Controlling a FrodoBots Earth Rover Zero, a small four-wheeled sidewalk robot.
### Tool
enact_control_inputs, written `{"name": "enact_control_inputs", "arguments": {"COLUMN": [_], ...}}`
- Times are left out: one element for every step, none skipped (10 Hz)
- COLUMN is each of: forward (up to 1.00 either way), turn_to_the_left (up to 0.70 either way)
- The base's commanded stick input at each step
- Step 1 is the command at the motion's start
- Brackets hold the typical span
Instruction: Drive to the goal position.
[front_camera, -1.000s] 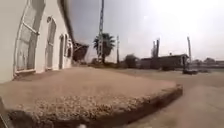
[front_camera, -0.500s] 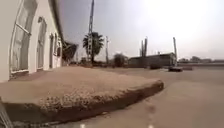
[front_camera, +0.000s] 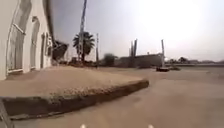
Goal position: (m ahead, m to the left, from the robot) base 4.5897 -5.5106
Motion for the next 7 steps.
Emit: {"name": "enact_control_inputs", "arguments": {"forward": [0.70,0.70,0.70,0.70,0.70,0.70,0.70], "turn_to_the_left": [-0.27,-0.27,-0.27,-0.27,-0.27,-0.27,-0.27]}}
